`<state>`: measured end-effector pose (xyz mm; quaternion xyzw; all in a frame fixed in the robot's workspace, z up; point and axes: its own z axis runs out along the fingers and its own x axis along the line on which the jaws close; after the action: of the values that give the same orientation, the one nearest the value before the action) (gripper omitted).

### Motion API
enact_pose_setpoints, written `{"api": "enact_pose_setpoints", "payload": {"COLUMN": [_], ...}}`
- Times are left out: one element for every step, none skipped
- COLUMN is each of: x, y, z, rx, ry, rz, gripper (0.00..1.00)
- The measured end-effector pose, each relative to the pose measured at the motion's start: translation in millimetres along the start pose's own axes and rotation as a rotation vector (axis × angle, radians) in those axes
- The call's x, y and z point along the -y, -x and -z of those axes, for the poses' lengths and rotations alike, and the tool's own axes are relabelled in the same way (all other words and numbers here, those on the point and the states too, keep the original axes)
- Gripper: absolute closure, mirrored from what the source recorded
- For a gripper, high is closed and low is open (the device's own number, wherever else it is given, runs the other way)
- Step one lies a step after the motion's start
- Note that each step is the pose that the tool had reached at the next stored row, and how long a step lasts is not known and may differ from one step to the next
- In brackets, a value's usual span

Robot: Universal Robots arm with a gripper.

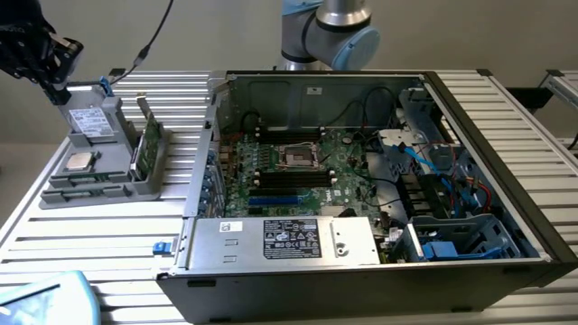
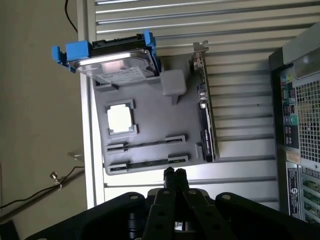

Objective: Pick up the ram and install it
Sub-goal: 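Reach for the ram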

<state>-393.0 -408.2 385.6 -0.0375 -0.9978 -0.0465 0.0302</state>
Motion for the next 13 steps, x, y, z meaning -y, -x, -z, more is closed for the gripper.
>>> {"api": "enact_pose_setpoints", "payload": {"x": [0.6,1.6,3.2,5.3,7.5,9.6,12.0,14.2,16.4,17.3,17.2,17.2,17.2], "y": [-1.9,-3.2,-4.0,-4.7,-5.1,-5.5,-6.0,-6.4,-6.6,-6.6,-6.6,-6.6,-6.6], "z": [-0.4,-0.9,-1.0,-1.2,-1.2,-1.2,-1.2,-1.2,-1.2,-1.2,-1.2,-1.2,-1.2], "rx": [-0.0037,-0.0063,-0.0078,-0.0082,-0.0085,-0.0086,-0.0087,-0.0089,-0.009,-0.0091,-0.0091,-0.009,-0.0091], "ry": [-0.0004,-0.0006,-0.0008,-0.0009,-0.0009,-0.001,-0.0011,-0.0012,-0.0014,-0.0014,-0.0013,-0.0013,-0.0014], "rz": [0.0,0.0,0.0,0.001,0.003,0.004,0.005,0.006,0.008,0.009,0.008,0.008,0.008], "gripper": [0.89,0.89,0.89,0.89,0.89,0.89,0.89,0.89,0.89,0.89,0.89,0.89,0.89]}}
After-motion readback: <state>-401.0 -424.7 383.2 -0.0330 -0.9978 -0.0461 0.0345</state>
